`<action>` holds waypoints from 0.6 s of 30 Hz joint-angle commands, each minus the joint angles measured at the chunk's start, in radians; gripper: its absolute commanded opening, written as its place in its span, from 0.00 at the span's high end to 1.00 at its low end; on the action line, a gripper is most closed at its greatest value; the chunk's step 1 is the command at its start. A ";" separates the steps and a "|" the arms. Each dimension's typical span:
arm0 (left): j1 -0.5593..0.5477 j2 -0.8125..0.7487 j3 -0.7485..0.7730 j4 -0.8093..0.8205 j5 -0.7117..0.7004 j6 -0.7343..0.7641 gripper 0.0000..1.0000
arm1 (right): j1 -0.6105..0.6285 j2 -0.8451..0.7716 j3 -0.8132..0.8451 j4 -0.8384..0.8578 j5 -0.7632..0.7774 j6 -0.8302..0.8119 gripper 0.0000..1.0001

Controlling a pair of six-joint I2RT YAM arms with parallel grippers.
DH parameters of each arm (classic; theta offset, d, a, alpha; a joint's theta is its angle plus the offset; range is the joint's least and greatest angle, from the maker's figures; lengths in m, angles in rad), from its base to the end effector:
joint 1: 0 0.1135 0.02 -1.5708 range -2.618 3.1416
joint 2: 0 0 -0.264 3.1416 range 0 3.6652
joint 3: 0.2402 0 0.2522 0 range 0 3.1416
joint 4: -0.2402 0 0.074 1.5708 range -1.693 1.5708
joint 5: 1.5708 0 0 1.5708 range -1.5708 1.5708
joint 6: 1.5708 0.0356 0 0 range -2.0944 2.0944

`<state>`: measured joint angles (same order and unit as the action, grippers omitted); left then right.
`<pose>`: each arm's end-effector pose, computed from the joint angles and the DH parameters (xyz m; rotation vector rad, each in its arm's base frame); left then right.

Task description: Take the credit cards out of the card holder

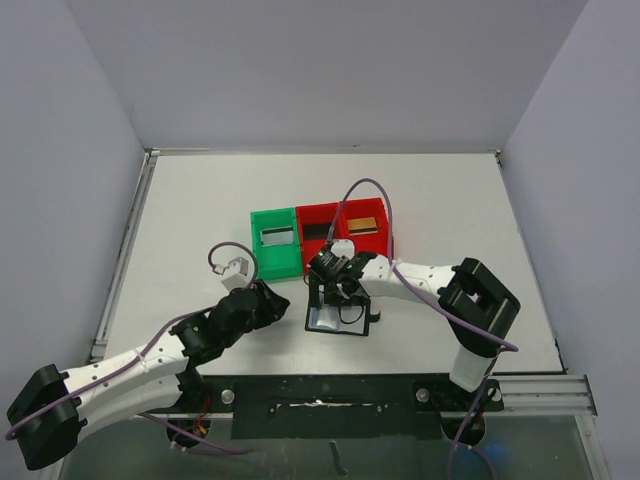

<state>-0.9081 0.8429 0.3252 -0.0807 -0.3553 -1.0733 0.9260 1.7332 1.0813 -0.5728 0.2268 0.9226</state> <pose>0.1178 -0.1308 0.1810 -0.3929 2.1943 -0.7626 0.2052 0.2595 0.1709 0.0500 2.7478 0.1949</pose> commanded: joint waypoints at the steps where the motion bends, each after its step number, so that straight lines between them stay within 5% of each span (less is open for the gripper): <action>1: 0.005 -0.037 -0.006 -0.011 -0.037 -0.020 0.60 | 0.018 0.009 0.042 -0.049 0.056 0.005 0.13; 8: 0.004 -0.046 -0.025 0.063 0.020 0.023 0.59 | -0.006 -0.049 -0.039 0.093 -0.055 -0.043 0.31; 14: 0.005 0.002 -0.007 0.135 0.073 0.071 0.59 | -0.090 -0.152 -0.201 0.311 -0.254 -0.048 0.37; 18: 0.002 0.043 0.003 0.176 0.104 0.084 0.59 | -0.124 -0.188 -0.253 0.357 -0.302 -0.049 0.53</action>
<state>-0.9081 0.8585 0.2962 -0.0116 -0.2947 -1.0279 0.8268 1.5955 0.8631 -0.3225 0.0124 0.8890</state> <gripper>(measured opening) 0.407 0.546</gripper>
